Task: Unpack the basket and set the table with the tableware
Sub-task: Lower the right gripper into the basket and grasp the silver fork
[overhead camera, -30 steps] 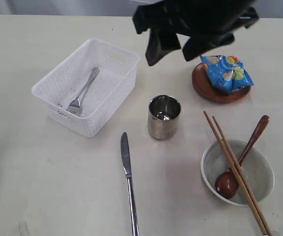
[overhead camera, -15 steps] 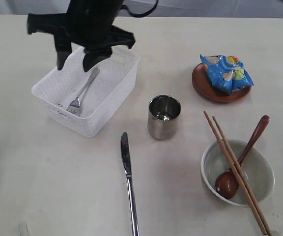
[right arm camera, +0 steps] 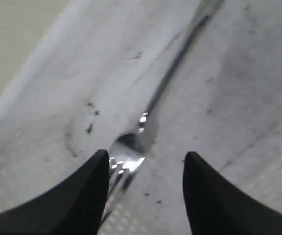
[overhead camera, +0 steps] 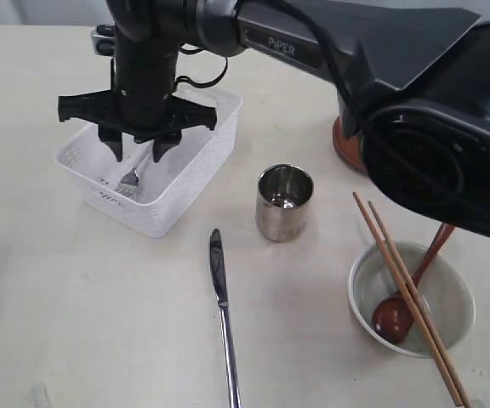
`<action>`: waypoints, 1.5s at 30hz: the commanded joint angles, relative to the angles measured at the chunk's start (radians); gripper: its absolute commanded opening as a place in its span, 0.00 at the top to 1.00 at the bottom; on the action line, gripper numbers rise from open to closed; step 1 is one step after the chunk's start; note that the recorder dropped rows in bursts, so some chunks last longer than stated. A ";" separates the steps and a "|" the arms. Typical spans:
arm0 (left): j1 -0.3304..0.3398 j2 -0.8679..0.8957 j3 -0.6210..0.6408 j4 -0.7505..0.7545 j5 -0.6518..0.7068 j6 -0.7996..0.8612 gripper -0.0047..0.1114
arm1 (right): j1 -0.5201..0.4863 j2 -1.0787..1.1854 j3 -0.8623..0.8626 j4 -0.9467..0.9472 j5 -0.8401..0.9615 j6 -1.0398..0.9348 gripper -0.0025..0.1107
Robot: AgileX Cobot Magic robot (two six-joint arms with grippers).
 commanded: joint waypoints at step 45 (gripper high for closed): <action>-0.007 -0.003 0.002 0.004 -0.005 0.001 0.96 | 0.008 0.077 -0.012 0.019 -0.010 -0.074 0.98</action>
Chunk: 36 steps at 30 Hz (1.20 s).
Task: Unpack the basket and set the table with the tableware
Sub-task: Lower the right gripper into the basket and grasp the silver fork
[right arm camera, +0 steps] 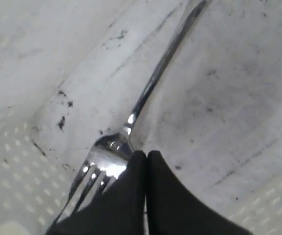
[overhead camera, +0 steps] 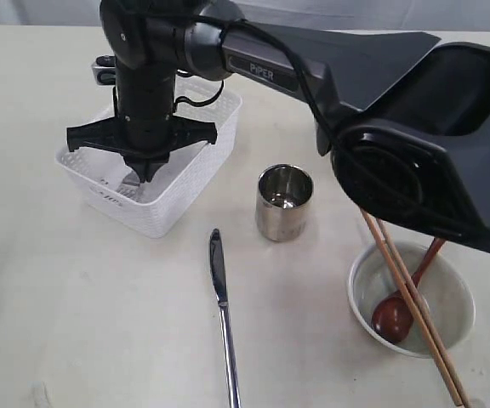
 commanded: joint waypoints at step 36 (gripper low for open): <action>-0.007 -0.003 0.002 0.004 -0.005 0.001 0.96 | -0.007 0.064 -0.025 -0.048 0.063 -0.006 0.62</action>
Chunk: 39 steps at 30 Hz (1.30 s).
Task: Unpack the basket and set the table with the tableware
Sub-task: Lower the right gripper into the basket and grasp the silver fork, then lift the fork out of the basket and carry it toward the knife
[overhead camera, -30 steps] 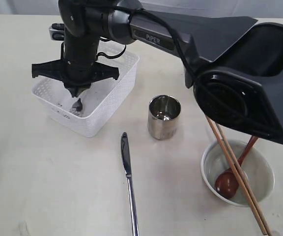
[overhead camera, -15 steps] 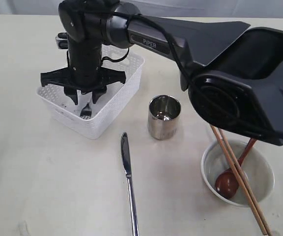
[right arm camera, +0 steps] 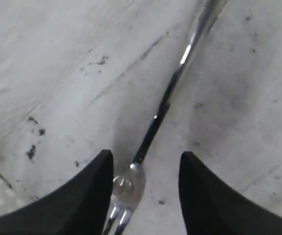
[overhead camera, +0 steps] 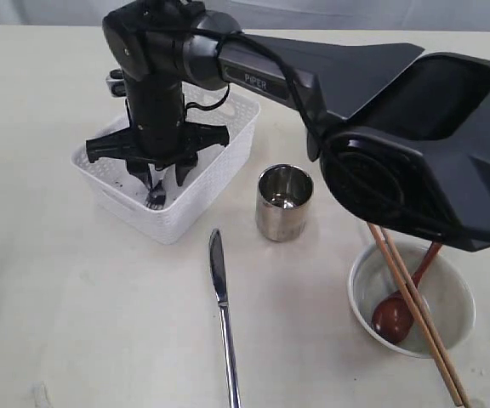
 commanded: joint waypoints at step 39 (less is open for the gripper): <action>-0.007 -0.003 0.002 0.004 -0.005 0.001 0.96 | 0.068 -0.883 0.681 0.075 0.026 -0.246 0.98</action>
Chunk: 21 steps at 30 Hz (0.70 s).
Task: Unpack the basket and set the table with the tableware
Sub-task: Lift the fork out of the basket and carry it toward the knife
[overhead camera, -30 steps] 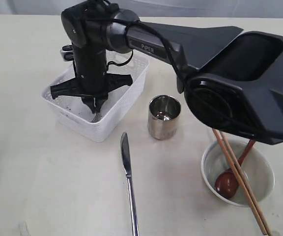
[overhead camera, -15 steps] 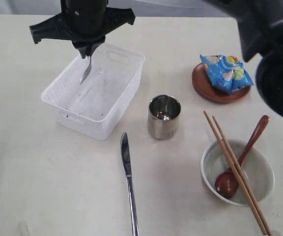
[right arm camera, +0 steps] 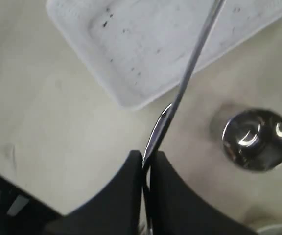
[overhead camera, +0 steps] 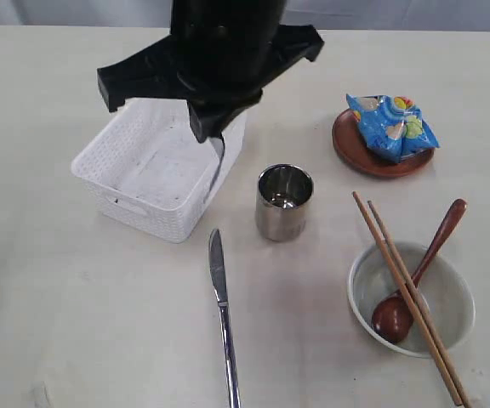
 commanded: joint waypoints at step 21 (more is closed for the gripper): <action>-0.007 -0.003 0.002 0.004 -0.005 0.001 0.96 | 0.315 -0.163 0.414 -0.097 -0.003 -1.284 0.98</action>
